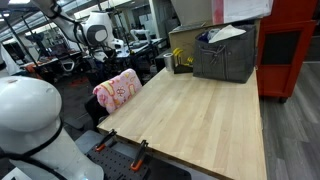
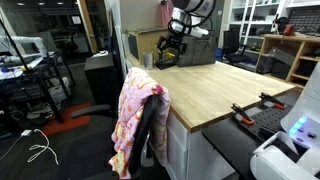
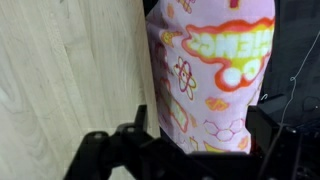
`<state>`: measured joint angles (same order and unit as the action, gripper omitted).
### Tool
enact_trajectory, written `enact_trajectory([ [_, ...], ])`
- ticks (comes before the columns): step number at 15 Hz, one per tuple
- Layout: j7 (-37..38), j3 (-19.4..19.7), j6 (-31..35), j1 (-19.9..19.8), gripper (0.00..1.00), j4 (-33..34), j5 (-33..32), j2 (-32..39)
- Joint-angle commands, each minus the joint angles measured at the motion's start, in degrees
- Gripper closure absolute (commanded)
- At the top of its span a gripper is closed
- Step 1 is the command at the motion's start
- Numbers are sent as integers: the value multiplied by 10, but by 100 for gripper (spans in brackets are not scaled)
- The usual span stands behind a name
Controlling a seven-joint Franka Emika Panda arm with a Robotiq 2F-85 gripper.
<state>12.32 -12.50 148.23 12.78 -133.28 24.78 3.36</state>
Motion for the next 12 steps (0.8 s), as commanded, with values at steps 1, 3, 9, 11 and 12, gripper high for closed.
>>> enact_trajectory([
  [1, -21, -8, 10, 4, 0, 33, -14, 32],
  [3, -23, -12, 10, 8, 0, 52, -25, 51],
  [9, -21, -16, 8, 17, 0, 120, -75, 125],
  [11, -24, -17, 5, 18, 0, 151, -80, 154],
  [12, -24, -18, 3, 19, 0, 166, -83, 167],
])
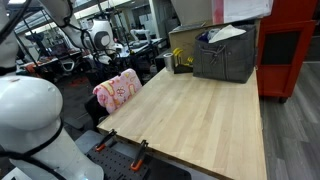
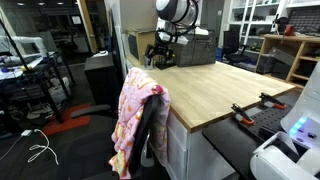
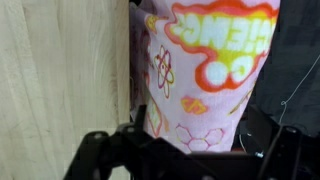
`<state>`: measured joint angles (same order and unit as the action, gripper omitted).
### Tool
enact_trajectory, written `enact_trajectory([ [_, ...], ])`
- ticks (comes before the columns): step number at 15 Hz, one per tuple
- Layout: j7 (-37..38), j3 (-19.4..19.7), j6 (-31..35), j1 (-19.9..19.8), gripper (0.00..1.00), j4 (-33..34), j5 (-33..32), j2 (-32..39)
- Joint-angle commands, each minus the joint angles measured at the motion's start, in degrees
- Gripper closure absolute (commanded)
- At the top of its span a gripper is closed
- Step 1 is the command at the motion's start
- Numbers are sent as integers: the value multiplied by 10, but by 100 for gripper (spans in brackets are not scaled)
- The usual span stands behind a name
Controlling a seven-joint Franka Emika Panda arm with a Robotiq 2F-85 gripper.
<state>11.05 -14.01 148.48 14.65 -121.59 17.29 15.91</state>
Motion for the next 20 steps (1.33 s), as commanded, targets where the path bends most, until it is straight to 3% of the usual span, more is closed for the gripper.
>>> enact_trajectory([
  [1, -13, -5, 0, 2, 0, 62, -9, 53],
  [14, -3, 12, -11, 41, 0, 174, -72, 178],
  [15, -2, 13, -11, 40, 25, 177, -73, 182],
  [16, -4, 12, -12, 37, 28, 180, -71, 186],
  [20, -3, 3, -16, 29, 58, 174, -55, 183],
])
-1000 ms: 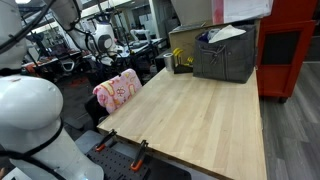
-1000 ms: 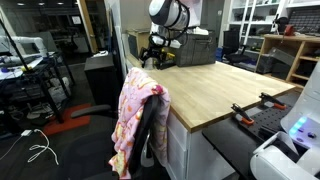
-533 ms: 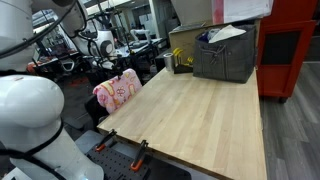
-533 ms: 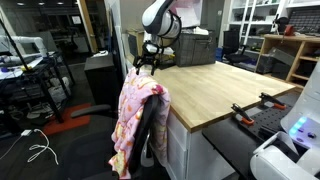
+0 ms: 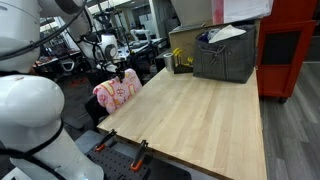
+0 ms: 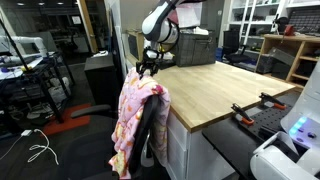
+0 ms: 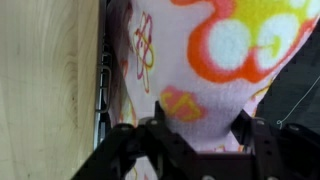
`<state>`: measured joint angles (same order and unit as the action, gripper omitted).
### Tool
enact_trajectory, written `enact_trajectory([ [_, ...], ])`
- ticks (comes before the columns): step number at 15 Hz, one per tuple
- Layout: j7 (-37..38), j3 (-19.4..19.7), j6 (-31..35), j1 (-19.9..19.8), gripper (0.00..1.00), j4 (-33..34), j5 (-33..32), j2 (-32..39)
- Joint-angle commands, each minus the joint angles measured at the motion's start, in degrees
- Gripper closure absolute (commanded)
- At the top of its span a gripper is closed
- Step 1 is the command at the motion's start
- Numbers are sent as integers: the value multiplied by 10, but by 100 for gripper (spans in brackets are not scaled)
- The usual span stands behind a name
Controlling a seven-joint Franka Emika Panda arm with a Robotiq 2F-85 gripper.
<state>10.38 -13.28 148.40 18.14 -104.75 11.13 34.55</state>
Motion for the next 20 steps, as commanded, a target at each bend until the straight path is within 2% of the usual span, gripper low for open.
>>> enact_trajectory([
  [1, 9, -2, -16, -5, 66, 1, 7, -9],
  [4, 24, 1, -18, -6, 85, -24, 9, -32],
  [9, 40, 4, -18, -10, 85, -62, 12, -71],
  [12, 54, 11, -23, -8, 85, -94, 5, -120],
  [17, 63, 19, -58, -13, 85, -135, 0, -209],
  [20, 65, 13, -80, -13, 85, -144, 4, -232],
])
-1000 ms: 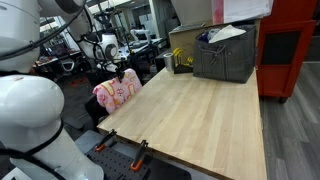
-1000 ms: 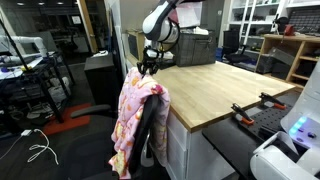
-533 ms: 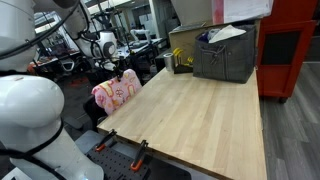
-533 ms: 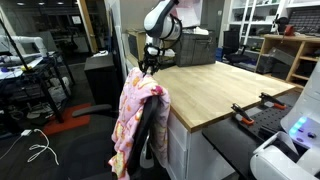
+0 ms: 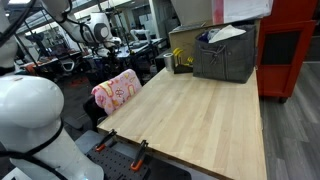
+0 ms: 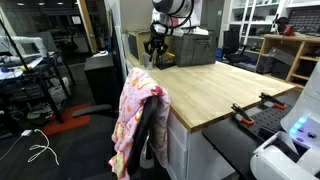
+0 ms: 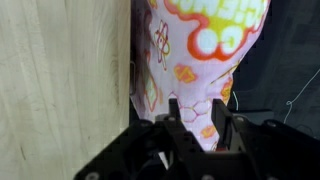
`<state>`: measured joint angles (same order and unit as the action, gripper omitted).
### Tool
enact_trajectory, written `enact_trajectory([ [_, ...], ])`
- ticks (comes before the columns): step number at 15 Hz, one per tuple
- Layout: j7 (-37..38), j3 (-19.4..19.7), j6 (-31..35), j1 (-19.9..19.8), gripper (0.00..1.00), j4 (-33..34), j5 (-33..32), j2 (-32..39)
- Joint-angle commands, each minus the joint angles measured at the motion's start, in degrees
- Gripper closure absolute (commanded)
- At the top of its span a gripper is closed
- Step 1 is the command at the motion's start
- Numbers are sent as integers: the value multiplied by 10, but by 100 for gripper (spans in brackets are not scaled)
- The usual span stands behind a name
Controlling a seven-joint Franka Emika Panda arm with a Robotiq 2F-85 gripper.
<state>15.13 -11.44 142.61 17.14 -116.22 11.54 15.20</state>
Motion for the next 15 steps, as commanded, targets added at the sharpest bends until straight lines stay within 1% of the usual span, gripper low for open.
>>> enact_trajectory([
  [1, 23, -6, -24, -1, 76, -30, -4, -38],
  [2, 20, -10, -28, -1, 38, -30, 0, -36],
  [3, 23, -12, -27, 0, 42, -31, 1, -32],
  [4, 29, -14, -24, 2, 41, -30, -1, -27],
  [6, 31, -16, -17, 3, 30, -29, -1, -17],
  [9, 40, -15, -11, 6, 6, -19, -3, 2],
  [10, 42, -14, -10, 6, 1, -14, -2, 9],
  [15, 46, -13, 1, 8, 0, 26, 1, 53],
])
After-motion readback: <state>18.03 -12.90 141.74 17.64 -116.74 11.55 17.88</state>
